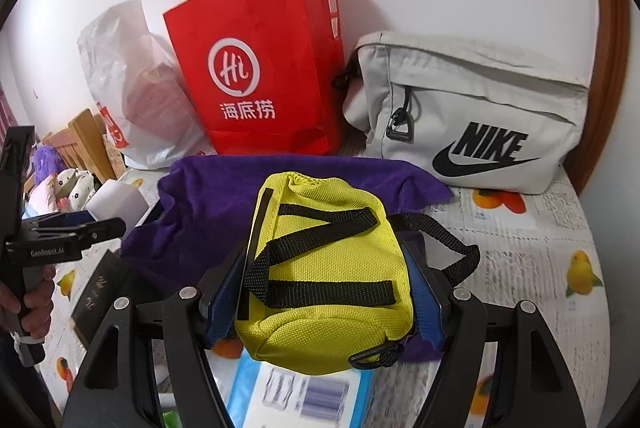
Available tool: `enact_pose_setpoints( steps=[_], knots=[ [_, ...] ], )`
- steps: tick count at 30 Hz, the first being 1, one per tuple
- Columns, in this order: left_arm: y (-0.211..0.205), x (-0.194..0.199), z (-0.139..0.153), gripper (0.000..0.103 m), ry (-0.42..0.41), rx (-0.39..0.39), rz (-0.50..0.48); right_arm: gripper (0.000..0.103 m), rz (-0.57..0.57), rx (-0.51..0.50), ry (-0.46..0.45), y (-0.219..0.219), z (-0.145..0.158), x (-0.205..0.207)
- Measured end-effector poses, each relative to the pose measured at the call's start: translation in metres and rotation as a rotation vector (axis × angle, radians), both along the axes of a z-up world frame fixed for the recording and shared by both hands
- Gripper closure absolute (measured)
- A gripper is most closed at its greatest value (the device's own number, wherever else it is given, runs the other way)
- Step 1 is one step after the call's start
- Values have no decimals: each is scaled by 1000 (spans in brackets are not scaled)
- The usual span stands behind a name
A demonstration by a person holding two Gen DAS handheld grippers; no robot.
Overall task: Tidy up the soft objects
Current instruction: 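Carry the sponge and pouch onto the purple towel and open both tools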
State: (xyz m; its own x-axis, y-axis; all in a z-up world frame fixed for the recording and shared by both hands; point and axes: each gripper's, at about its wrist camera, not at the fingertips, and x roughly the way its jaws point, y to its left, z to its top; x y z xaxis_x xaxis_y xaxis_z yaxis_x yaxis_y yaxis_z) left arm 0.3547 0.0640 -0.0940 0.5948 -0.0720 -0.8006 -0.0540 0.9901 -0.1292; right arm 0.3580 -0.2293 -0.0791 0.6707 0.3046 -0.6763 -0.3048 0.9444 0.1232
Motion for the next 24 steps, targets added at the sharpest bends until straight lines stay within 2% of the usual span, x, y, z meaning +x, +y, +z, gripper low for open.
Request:
enact_pose_setpoints(
  steps=[16,24],
  knots=[
    [-12,80,-32,23,73,-22,-19,30,69,-40,133,8,-42,59],
    [-14,100,-43,22,95,-18,-13,30,89,-67,177,11,-55,77]
  ],
)
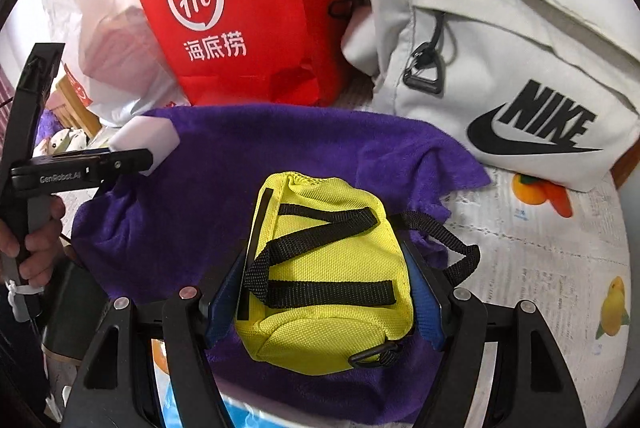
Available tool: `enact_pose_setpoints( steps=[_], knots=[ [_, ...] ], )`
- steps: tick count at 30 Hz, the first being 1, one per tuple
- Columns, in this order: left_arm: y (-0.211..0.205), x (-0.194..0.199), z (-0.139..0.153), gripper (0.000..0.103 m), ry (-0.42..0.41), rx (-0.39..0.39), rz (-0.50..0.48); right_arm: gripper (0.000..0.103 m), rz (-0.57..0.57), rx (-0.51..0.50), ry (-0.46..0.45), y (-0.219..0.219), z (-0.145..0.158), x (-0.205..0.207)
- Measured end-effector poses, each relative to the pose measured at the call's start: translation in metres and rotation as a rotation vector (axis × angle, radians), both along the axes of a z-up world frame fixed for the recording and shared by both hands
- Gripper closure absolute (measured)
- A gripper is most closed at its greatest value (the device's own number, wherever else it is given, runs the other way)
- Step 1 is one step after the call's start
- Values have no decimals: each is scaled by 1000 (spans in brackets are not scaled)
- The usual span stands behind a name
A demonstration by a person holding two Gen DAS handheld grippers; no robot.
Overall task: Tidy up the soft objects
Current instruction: 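Carry the sponge and pouch onto the purple towel and open both tools, then grasp the white glove with the right tool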
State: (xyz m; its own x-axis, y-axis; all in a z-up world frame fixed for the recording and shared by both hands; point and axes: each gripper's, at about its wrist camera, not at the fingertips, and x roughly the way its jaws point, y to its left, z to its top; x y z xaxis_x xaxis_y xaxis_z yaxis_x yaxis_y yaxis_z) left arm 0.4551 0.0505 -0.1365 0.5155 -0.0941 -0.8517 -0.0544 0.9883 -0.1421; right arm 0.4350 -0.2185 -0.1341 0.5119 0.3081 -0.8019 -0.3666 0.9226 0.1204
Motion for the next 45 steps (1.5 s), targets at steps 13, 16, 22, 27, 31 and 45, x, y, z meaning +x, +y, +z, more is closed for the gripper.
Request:
enact_pose_setpoints(
  steps=[13,16,22,27,31,45],
  knots=[
    [2,0,4,7,23,-46,10,10,17,4,-7,3,4,1],
    [3,-10,11,7,17,-35,14,10,2,30,-18,-1,14,-5],
    [10,-45,35,8,-31,-19,26,10,-9,45,-89,-3,43,-38],
    [8,-89,52,8,-59,-3,11,10,-27,79,-132,-5,66,-86],
    [8,-139,64,8,-75,-23,0,10,-37,102,-143,-4,77,-133],
    [26,-264,73,8,-112,-30,52,12,-19,86,-144,18,60,-267]
  ],
)
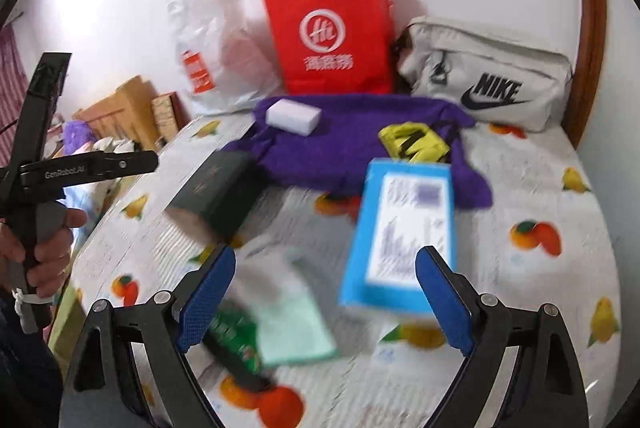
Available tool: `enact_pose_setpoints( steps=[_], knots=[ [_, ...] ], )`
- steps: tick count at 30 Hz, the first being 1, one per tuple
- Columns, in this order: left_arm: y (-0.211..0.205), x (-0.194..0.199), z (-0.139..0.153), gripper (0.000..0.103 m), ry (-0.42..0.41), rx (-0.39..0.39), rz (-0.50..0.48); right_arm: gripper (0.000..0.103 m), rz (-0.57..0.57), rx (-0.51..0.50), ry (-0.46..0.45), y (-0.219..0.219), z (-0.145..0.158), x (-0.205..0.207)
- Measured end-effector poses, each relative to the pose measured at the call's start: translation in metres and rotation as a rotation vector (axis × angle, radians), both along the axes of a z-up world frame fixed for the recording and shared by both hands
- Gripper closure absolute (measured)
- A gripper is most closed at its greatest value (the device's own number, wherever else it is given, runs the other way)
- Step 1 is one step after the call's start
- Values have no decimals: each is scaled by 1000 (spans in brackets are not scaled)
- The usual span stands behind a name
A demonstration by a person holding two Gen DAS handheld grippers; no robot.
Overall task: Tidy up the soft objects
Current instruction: 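Grasp the white glove with the right tool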
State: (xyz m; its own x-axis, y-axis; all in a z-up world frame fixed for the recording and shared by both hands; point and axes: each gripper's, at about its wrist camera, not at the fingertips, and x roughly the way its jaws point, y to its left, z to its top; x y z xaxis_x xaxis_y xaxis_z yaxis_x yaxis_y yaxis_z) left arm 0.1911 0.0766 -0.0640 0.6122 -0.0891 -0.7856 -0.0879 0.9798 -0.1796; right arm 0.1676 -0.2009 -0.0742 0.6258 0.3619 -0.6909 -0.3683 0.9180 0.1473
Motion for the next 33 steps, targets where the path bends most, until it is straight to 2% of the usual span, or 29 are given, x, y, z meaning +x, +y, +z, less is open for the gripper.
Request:
enact_pose_setpoints(
  steps=[7,15,26,29,31,32,33],
  knots=[
    [12,-35,-20,8,1,-4,8,12,45,9,-20,23,-14,-24],
    [22,-51,-55,8,46,-39,3,12,100,-63,-24,55,-41,-16],
    [23,-43,-83,8,101,-63,-35,14,122,-130,75,78,-82,14],
    [25,-40,-87,8,111,-65,-39,41,122,-122,79,79,-84,18],
    [27,-37,-89,8,115,-67,-35,51,144,-110,61,79,-80,18],
    [28,-36,-89,8,116,-69,-31,64,153,-102,47,79,-77,18],
    [29,-35,-90,8,120,-73,-27,72,157,-91,40,78,-74,18]
  ],
)
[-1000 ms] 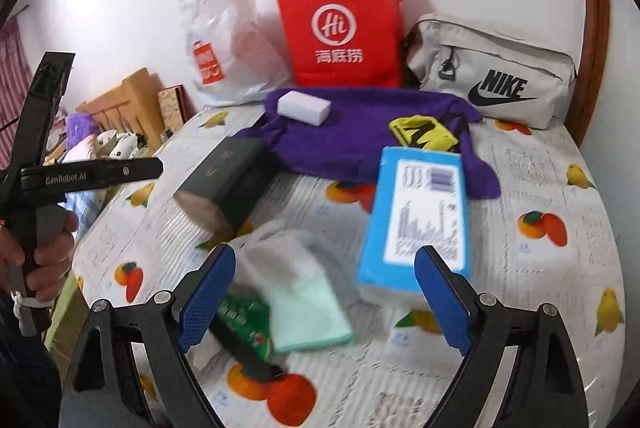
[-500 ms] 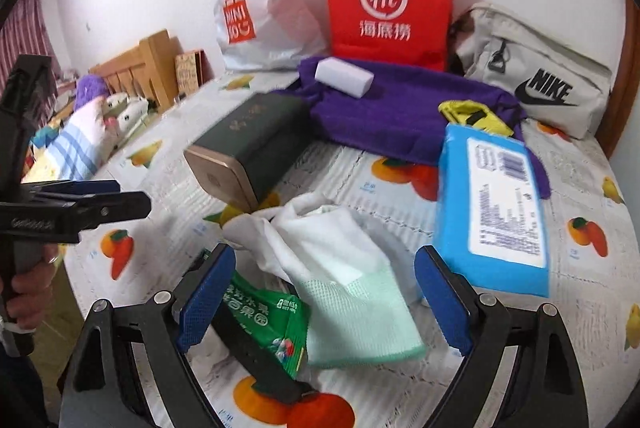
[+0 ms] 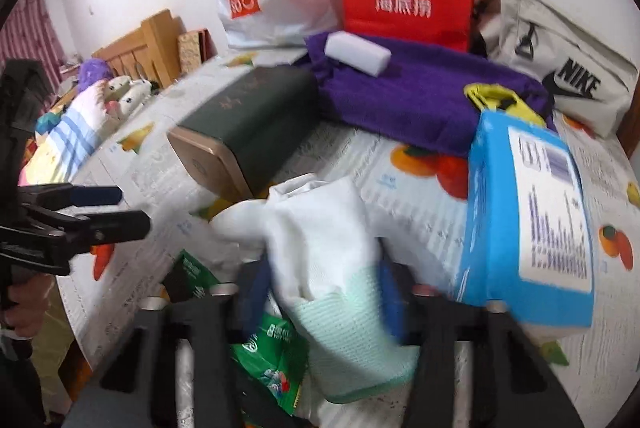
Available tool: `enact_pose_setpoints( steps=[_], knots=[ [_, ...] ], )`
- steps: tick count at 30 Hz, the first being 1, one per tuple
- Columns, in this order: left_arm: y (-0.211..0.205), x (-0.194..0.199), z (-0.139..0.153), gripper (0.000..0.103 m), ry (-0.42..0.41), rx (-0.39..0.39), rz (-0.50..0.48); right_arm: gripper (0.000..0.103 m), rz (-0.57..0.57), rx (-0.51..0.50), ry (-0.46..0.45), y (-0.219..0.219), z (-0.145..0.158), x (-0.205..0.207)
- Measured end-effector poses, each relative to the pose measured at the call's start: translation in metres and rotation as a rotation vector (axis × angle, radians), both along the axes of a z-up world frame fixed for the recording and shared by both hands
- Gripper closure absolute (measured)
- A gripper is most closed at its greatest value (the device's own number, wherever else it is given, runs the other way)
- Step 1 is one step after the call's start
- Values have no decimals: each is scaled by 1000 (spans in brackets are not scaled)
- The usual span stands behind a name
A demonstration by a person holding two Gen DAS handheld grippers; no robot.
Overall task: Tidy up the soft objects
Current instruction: 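Grasp the white glove with the right tool, then grasp the white tissue with the left tool while the right tool holds the glove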
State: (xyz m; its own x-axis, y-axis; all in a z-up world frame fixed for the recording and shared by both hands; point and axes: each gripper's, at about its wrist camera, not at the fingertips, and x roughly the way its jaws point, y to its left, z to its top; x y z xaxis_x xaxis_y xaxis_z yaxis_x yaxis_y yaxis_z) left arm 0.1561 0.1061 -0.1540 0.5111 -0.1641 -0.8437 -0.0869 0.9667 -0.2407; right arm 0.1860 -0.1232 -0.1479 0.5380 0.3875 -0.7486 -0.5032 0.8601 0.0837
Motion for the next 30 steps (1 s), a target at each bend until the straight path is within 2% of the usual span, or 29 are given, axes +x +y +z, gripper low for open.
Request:
enact_pose_setpoints(
  steps=[3,8,18,23,27,30],
  knots=[
    [0,-1,0,8,1,-4,-4,82,4,54,5,-5,10,3],
    [-6,-6,3,8,-2,6,-15,83,-17,132,-48,-17,32,-2],
    [-31,-24,10,8,-12,-8,-76,83,-64,188,-121,-51,64,-40],
    [-53,-39,7,8,-3,-40,-136,83,-87,193,-141,-73,68,-67],
    [-75,-50,4,8,5,-33,-185,83,-112,197,-135,-91,63,-84],
    [-90,-56,-3,9,12,11,-211,83,-134,199,-122,-104,57,-94]
  ],
)
